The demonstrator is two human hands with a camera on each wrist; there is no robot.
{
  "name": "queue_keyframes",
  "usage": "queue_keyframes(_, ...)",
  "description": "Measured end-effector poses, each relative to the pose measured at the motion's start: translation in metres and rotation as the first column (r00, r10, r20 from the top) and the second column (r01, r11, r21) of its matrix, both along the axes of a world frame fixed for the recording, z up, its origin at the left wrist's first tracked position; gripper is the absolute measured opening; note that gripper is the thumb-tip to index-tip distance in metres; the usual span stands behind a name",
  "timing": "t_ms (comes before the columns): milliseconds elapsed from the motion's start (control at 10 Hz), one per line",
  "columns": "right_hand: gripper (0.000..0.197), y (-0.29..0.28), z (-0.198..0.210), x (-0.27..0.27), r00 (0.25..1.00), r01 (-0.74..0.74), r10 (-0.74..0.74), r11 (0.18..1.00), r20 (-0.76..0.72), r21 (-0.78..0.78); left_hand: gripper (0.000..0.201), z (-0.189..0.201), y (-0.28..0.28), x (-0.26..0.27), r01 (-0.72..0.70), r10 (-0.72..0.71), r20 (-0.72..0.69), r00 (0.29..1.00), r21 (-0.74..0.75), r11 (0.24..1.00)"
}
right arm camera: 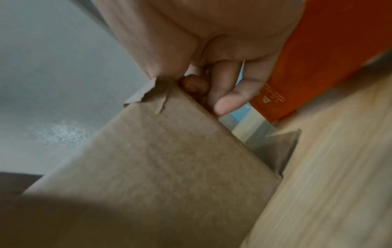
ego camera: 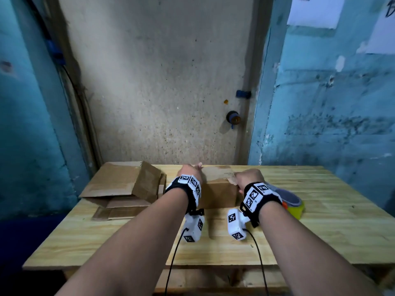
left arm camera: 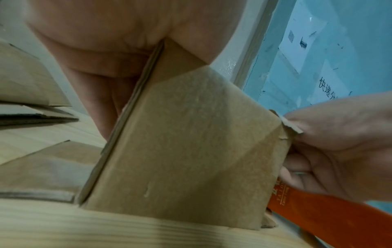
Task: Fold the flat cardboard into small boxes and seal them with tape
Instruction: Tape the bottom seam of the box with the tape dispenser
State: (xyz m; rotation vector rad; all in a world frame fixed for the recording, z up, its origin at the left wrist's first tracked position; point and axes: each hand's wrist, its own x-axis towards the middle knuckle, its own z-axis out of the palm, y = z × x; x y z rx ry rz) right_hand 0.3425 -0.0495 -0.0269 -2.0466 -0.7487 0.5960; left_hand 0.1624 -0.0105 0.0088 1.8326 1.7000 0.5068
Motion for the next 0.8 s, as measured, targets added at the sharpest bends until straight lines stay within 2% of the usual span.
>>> queue_keyframes(100,0.024,0.002,0.015,-0.009,0.995,-0.089,0.088,0.996,0.044,0.007,0.044,0.01,-0.007,0.002,-0.028,0.03,0.043,0.999,-0.046,0.999)
queue_keyframes(200,0.052,-0.011,0.047,-0.035,0.999,-0.046,0.046,0.999,0.011,-0.01,0.062,-0.025,0.037,0.014,0.134,-0.122,-0.32,0.94,0.018,0.991)
queue_keyframes(300,0.078,-0.016,0.065,-0.06,0.978,-0.163,0.177,0.979,0.113,-0.124,0.048,-0.027,0.038,0.016,0.033,-0.037,-0.079,0.996,-0.05,0.998)
queue_keyframes(400,0.088,-0.012,0.054,-0.069,0.932,-0.175,0.237,0.957,0.274,-0.233,0.045,-0.006,0.014,0.005,-0.051,0.069,0.227,0.971,-0.084,0.995)
queue_keyframes(500,0.093,-0.009,0.032,-0.066,0.858,-0.154,0.278,0.941,0.433,-0.3,0.088,-0.005,-0.005,0.005,-0.098,0.132,0.275,0.952,-0.131,0.986)
queue_keyframes(600,0.088,-0.008,0.027,-0.064,0.805,-0.147,0.301,0.936,0.511,-0.319,0.108,-0.013,-0.004,0.001,-0.078,0.102,0.24,0.965,-0.107,0.991)
queue_keyframes(700,0.074,-0.007,0.03,-0.065,0.779,-0.157,0.332,0.925,0.532,-0.346,0.123,-0.016,-0.002,-0.001,-0.057,0.073,0.257,0.964,-0.069,0.996)
queue_keyframes(800,0.063,-0.008,0.029,-0.063,0.789,-0.15,0.311,0.933,0.529,-0.326,0.128,-0.021,0.0,-0.002,-0.019,0.033,0.271,0.962,-0.056,0.998)
